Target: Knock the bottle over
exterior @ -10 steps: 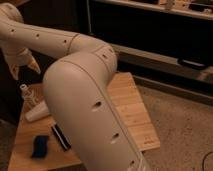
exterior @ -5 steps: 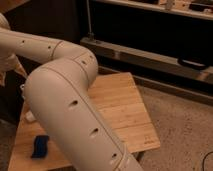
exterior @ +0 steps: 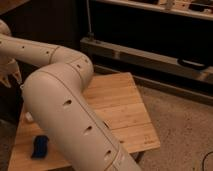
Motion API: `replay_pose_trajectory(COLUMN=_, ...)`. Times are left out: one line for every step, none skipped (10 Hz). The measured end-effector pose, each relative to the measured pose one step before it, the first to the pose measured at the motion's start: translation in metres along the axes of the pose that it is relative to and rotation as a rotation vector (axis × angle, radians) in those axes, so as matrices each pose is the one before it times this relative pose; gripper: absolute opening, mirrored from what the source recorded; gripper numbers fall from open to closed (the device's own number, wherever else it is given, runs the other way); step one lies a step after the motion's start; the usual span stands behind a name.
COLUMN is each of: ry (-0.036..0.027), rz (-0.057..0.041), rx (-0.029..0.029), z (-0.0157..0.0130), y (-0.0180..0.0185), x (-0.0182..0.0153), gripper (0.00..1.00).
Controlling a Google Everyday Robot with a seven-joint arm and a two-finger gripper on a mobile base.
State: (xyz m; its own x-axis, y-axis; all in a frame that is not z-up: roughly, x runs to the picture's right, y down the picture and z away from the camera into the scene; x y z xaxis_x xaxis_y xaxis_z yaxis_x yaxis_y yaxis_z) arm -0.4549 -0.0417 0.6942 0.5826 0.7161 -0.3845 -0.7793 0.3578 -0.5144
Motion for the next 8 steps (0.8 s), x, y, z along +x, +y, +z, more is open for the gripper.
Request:
replay_pose_trajectory(ry=-0.01225, rz=0.00526, rx=-0.01829, z=0.00505, y=-0.00044, x=-0.00320, gripper=0.17)
replay_pose_trajectory(ry=-0.00873, rz=0.01316, rx=-0.02520, z=0.00486, y=0.00012, x=-0.00252, gripper=0.07)
replay_pose_trajectory(ry=-0.00803, rz=0.01380, rx=-0.02282, z=0.00458, y=0.00220, x=-0.00121, gripper=0.01)
replay_pose_trajectory(ry=-0.01327, rz=0.01810, rx=-0.02336, z=0.00504, y=0.00124, x=-0.00045, gripper=0.00)
replay_pose_trajectory(ry=-0.01293, rz=0.01504, rx=-0.01934, z=0.00374, y=0.00081, x=-0.00016, gripper=0.00)
replay_pose_trajectory(ry=-0.01607, rz=0.01261, rx=-0.00588, z=0.00569, y=0.00036, x=-0.00066, gripper=0.00)
replay_pose_trajectory(ry=-0.00665, rz=0.00008, rx=0.00123, z=0.00384, y=0.00504, x=-0.00086, gripper=0.00)
replay_pose_trajectory(ry=-0.00370, rz=-0.00317, rx=0.00405, z=0.00342, y=0.00581, x=-0.00142, gripper=0.00)
